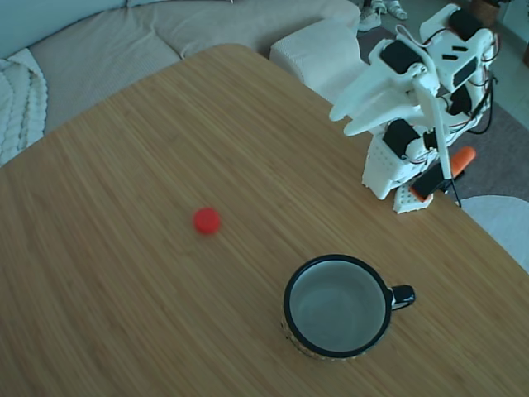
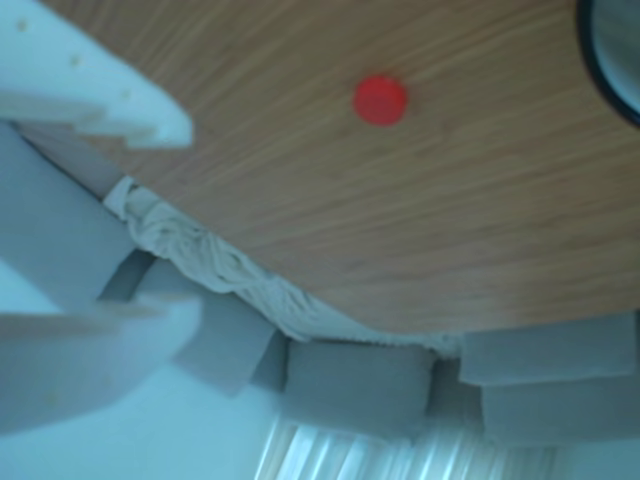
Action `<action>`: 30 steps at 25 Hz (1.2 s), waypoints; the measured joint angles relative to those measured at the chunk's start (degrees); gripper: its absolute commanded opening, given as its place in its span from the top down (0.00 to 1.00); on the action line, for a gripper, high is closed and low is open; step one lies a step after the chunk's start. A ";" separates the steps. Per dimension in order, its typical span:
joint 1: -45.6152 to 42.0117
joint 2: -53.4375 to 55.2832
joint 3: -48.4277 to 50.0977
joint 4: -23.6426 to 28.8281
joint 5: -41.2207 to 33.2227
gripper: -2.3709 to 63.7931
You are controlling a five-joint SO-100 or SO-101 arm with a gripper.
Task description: Grasp a red cap and put it in the cup.
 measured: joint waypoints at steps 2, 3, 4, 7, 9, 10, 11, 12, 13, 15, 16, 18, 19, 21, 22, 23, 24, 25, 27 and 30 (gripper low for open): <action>0.00 -0.09 0.00 0.00 0.00 0.73; 0.00 -0.53 0.00 0.00 0.00 0.73; 0.00 -1.49 0.00 0.00 0.00 0.73; 0.00 -7.56 -0.26 -1.58 0.00 0.73; 0.00 -13.27 -1.49 -4.48 0.00 0.73; 0.00 -16.17 -2.11 -6.33 0.00 0.73; 0.00 -19.34 -2.81 -8.26 0.00 0.73; 0.00 -22.32 -3.43 -10.20 0.00 0.73; 0.00 -25.66 -4.22 -12.13 0.00 0.73; 0.00 -32.08 -5.54 -15.91 0.00 0.73; 0.00 -35.16 -6.15 -17.58 0.00 0.73; 0.09 -41.40 -6.77 -21.09 0.00 0.73; 0.09 -44.47 -6.77 -23.03 0.00 0.73; 0.09 -49.48 -6.77 -26.63 0.00 0.73; 0.18 -51.42 -6.77 -27.95 -0.09 0.73; 0.18 -52.82 -6.77 -28.65 -0.09 0.73; 0.35 -53.96 -6.77 -29.09 -0.44 0.73; 0.62 -54.84 -6.77 -29.27 -1.67 0.73; 2.02 -56.25 -6.77 -29.27 -6.24 0.73; 5.10 -58.71 -6.77 -29.27 -11.43 0.73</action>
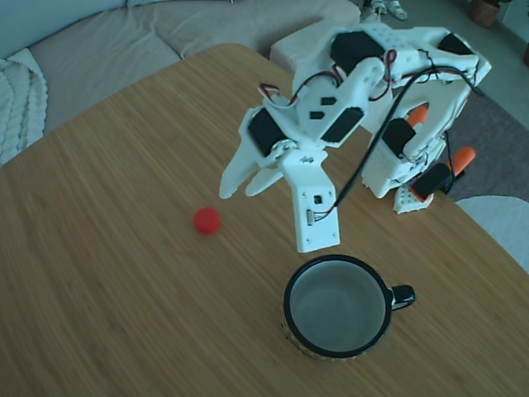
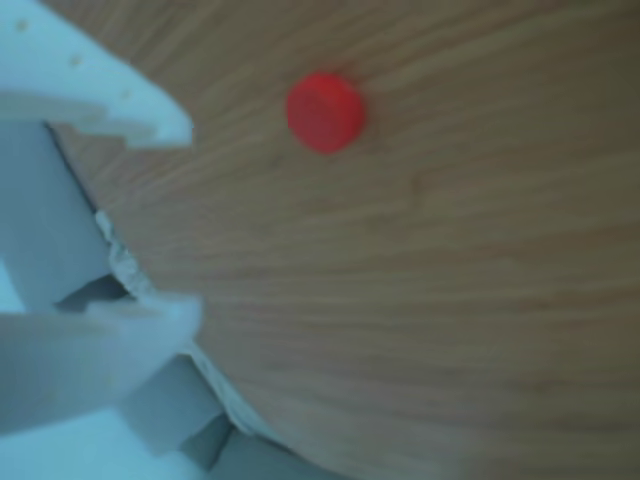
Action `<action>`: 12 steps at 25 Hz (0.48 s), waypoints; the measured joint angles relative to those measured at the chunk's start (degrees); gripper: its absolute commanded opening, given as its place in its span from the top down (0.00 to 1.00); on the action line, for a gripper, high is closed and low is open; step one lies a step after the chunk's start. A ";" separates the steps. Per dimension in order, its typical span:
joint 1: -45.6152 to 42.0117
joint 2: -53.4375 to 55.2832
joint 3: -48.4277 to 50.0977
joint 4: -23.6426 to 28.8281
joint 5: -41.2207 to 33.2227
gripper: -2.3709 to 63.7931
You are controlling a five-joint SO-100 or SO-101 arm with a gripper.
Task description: Grasp a red cap and put it in the cup.
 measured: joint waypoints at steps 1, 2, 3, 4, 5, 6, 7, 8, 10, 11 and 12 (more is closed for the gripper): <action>1.32 -0.88 0.00 0.00 -0.18 0.70; 2.37 -1.85 -0.09 0.26 -0.62 0.66; 3.16 -2.72 -0.09 1.05 -0.97 0.61; 3.69 -3.69 -0.18 1.85 -1.14 0.57; 4.83 -4.83 -0.18 2.37 -1.23 0.53; 5.98 -5.80 -0.18 2.37 -1.23 0.51; 7.29 -6.59 -0.18 2.37 -1.23 0.50; 8.09 -7.56 -0.18 2.37 -1.23 0.50; 9.23 -9.58 -0.18 2.37 -1.23 0.49; 10.11 -10.63 -0.18 2.37 -1.23 0.49; 11.16 -11.69 -0.18 2.37 -1.67 0.49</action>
